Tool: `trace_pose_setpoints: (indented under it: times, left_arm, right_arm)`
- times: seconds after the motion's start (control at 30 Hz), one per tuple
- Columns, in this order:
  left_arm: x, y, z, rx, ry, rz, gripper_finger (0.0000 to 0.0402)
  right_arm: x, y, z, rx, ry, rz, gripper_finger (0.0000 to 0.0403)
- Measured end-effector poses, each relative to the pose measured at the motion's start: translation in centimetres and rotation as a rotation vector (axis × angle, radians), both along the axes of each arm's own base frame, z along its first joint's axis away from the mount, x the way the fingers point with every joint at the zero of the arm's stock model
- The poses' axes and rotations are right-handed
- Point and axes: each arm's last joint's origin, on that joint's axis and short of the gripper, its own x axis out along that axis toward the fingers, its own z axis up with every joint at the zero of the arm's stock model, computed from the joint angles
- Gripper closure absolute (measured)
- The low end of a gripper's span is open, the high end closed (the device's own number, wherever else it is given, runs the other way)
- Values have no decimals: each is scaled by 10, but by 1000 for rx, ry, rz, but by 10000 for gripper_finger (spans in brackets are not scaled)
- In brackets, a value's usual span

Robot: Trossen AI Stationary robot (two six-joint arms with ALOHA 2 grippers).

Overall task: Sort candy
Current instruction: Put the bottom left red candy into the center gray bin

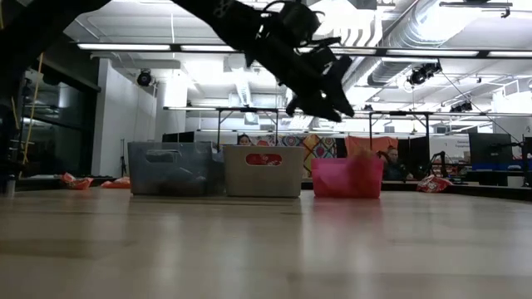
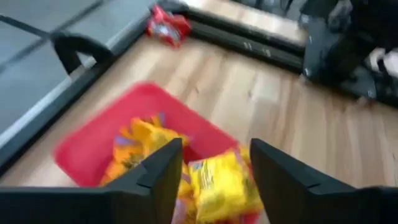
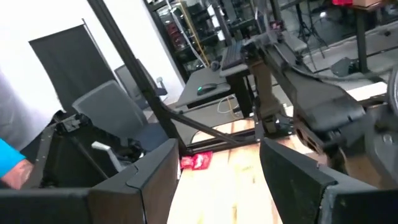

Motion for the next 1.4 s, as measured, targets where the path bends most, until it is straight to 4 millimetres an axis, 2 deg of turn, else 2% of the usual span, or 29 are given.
trace_pose_setpoints:
  times: [0.07,0.17,0.33,0.43,0.53,0.6,0.77,0.87,0.93,1.03,1.23,1.33,1.4]
  left_arm:
    - [-2,5,8,-1,-5,12,207]
    - [-14,12,18,-53,50,-15,189]
    - [-48,18,50,-171,114,-95,186]
    - [-64,14,73,-159,107,-125,186]
    - [-83,-1,95,-129,0,-150,186]
    - [-99,-15,97,-145,-65,-152,186]
    - [-145,-60,85,-208,-214,-135,186]
    - [-173,-92,70,-267,-204,-131,186]
    - [-191,-112,58,-307,-130,-127,186]
    - [-212,-140,52,-374,33,-164,186]
    - [-253,-188,34,-591,675,-166,186]
    - [-273,-209,18,-643,968,-57,186]
    - [-282,-225,7,-660,1093,12,186]
  right_arm:
    - [-1,-3,0,0,0,-14,181]
    - [-2,-7,0,6,1,-36,181]
    - [-3,-13,0,62,15,-66,181]
    - [-3,-14,-1,69,18,-73,181]
    - [-2,-14,-1,69,23,-73,181]
    - [-2,-14,-2,74,32,-73,181]
    - [-2,-12,-7,92,80,-65,181]
    - [-2,-12,-10,86,107,-63,181]
    - [-1,-12,-12,87,120,-73,181]
    - [1,-14,-14,86,131,-96,181]
    - [7,-16,-18,82,158,-118,181]
    - [10,-17,-22,87,181,-115,181]
    - [14,-18,-25,88,193,-113,181]
